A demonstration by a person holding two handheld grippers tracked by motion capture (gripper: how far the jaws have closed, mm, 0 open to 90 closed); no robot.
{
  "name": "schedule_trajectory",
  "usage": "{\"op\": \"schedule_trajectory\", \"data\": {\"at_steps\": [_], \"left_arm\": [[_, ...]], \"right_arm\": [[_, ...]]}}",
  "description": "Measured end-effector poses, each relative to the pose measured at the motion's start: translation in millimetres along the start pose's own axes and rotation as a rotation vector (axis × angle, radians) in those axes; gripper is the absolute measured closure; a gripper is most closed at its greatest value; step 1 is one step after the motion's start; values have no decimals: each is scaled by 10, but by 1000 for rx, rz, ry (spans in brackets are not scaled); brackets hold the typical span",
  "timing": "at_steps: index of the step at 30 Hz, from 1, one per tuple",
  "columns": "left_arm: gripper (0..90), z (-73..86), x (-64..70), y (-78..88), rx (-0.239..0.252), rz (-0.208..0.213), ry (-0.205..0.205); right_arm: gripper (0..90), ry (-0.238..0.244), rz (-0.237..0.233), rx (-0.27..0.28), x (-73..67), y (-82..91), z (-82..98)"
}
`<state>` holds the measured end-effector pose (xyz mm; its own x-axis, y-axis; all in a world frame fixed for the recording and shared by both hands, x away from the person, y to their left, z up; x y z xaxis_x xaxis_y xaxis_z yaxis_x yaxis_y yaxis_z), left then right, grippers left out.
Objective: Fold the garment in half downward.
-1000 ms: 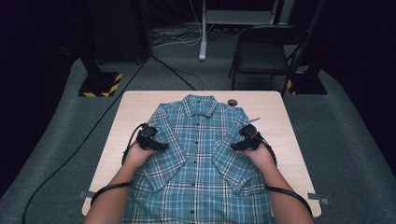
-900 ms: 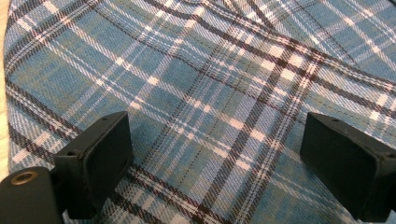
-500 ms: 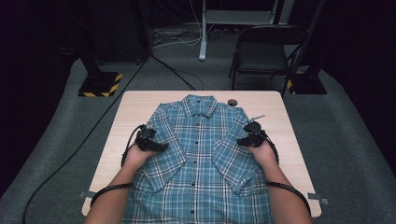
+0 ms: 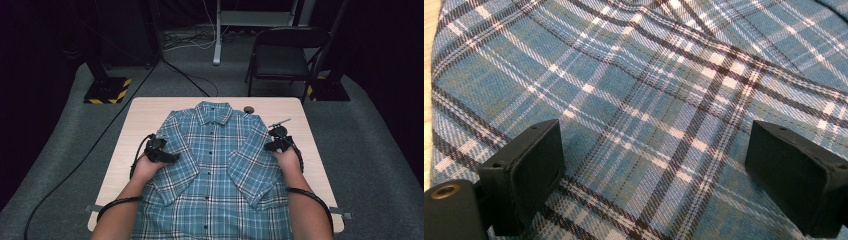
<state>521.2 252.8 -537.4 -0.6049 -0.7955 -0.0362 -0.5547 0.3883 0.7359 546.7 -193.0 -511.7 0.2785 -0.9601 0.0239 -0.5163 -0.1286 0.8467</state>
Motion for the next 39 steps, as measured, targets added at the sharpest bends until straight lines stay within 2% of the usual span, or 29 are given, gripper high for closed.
{"op": "schedule_trajectory", "data": {"at_steps": [2, 5, 7, 9, 12, 16, 22, 25, 28, 32, 34, 39], "left_arm": [[88, 2, -2, 2, 1, 1, 2], [106, -7, -20, 14, -4, 5, 11], [146, -29, -71, 39, -11, 5, 35], [150, -53, -155, 75, -19, -30, 51], [169, -77, -298, 128, -30, -85, 97], [184, -82, -424, 150, -41, -117, 124], [200, -62, -506, 105, -73, -145, 131], [200, -48, -539, 70, -85, -147, 159], [165, -46, -580, 45, -99, -148, 214], [142, -76, -605, 24, -112, -159, 211], [136, -91, -631, 15, -122, -152, 218], [166, -133, -667, -4, -131, -141, 216]], "right_arm": [[501, -1, 7, -10, 33, -18, 5], [515, -33, -21, -1, 82, -29, 15], [542, -41, -40, 2, 96, -31, 22], [563, -58, -59, 6, 111, -30, 33], [586, -54, -60, 3, 109, -26, 33], [603, -55, -56, 4, 92, -22, 38], [603, -61, -55, 10, 85, -15, 57], [602, -62, -55, 12, 84, -14, 60], [602, -51, -61, 9, 93, -16, 54], [519, -53, -43, -1, 107, -24, 40], [487, -55, -48, 3, 132, -30, 45], [506, -34, -63, 5, 144, -36, 35]]}}
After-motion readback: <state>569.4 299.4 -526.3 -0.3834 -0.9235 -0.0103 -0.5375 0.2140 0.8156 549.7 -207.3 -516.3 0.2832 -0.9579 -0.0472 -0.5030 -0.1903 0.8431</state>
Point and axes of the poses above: each handheld gripper's, and its own axes: y roughly backward along the jaws, z roughly out of its underside, x roughly to its right, the point moved 2 cm from there along -y, roughly forward along the jaws, and after that the axes turned 3 degrees about -y, right-handed, at the moved point
